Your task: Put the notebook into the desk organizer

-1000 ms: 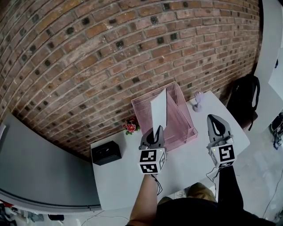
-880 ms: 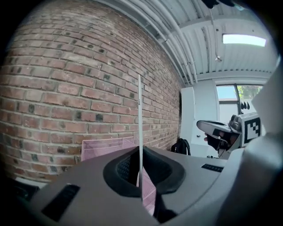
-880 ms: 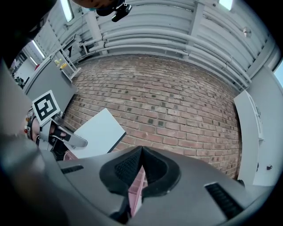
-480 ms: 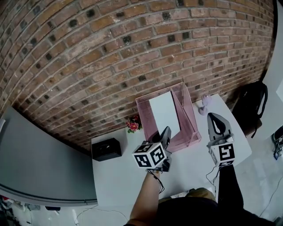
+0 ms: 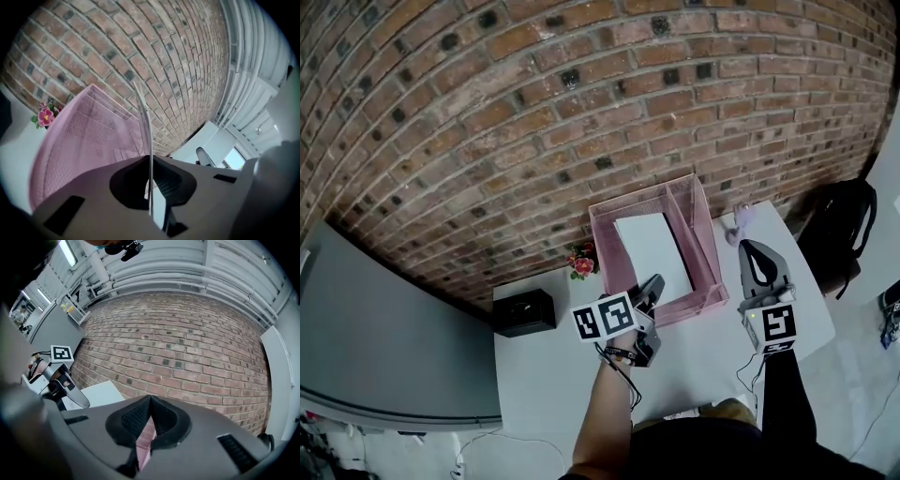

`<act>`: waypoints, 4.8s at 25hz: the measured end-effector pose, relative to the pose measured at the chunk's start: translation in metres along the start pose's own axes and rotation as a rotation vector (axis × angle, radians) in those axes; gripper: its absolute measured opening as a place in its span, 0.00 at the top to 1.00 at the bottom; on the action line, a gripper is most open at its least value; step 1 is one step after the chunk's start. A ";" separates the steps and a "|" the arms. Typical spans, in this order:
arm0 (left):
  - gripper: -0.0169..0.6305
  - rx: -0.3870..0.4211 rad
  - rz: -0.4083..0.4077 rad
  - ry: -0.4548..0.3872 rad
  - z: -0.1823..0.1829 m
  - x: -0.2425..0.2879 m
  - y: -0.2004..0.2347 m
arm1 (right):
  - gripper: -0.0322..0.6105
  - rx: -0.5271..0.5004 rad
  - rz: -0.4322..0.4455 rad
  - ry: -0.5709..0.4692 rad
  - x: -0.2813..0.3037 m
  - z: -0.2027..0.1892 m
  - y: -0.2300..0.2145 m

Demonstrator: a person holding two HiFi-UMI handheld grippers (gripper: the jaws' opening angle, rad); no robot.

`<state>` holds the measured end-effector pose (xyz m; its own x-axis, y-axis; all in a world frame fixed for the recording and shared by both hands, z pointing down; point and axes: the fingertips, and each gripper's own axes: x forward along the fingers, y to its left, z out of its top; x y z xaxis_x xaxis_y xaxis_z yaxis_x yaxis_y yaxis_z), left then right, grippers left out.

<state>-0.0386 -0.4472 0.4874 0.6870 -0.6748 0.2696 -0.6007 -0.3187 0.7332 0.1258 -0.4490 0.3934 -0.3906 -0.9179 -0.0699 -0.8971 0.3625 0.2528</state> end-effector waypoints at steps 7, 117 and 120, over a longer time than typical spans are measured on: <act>0.94 -0.006 -0.037 0.177 -0.028 0.021 -0.007 | 0.92 -0.008 0.017 0.005 0.008 -0.001 -0.003; 0.43 0.971 0.343 -0.235 -0.087 -0.146 -0.126 | 0.92 0.009 -0.093 0.045 -0.206 0.039 0.057; 0.43 0.977 0.345 -0.239 -0.118 -0.171 -0.136 | 0.92 0.051 -0.096 0.030 -0.238 0.040 0.062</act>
<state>-0.0260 -0.2102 0.4150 0.3824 -0.9101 0.1594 -0.8883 -0.4096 -0.2076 0.1553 -0.2016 0.3873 -0.2962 -0.9531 -0.0620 -0.9399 0.2793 0.1963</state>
